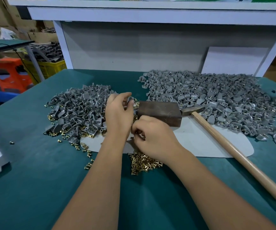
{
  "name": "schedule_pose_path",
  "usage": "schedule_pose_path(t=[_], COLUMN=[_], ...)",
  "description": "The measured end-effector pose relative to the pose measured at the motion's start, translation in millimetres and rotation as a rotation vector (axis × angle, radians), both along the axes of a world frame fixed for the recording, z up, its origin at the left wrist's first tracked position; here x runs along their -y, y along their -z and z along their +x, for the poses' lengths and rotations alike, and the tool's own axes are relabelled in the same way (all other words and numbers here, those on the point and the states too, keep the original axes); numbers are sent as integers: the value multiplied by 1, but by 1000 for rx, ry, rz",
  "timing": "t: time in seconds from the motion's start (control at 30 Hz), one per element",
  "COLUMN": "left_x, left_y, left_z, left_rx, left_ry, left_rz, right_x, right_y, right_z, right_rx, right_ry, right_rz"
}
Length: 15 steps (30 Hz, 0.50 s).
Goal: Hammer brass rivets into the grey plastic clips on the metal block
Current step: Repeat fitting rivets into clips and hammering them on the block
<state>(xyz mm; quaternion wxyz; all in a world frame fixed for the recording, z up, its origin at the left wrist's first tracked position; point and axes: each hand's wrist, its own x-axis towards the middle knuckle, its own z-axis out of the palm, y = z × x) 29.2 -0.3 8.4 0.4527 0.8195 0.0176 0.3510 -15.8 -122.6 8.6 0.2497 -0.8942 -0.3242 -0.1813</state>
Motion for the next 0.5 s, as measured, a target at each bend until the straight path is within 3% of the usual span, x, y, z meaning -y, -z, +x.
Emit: schedule_pose_path(t=[0.13,0.3,0.4,0.5], left_x=[11,25,28,30], left_y=[-4,-1,1,6], left_z=[-4,-5,-4,-1], left_rx=[-52,-138,-153,-182], left_ry=[143,305,368,301], left_rz=[-215,-284,-249,-94], right_x=[14,36,43,47], right_y=[-5,-5,-5,-3], right_z=[9,23,32,38], right_rx=[93,52,-2,-28], right_ry=[186,408,501,532], right_rz=[219,441,519,452])
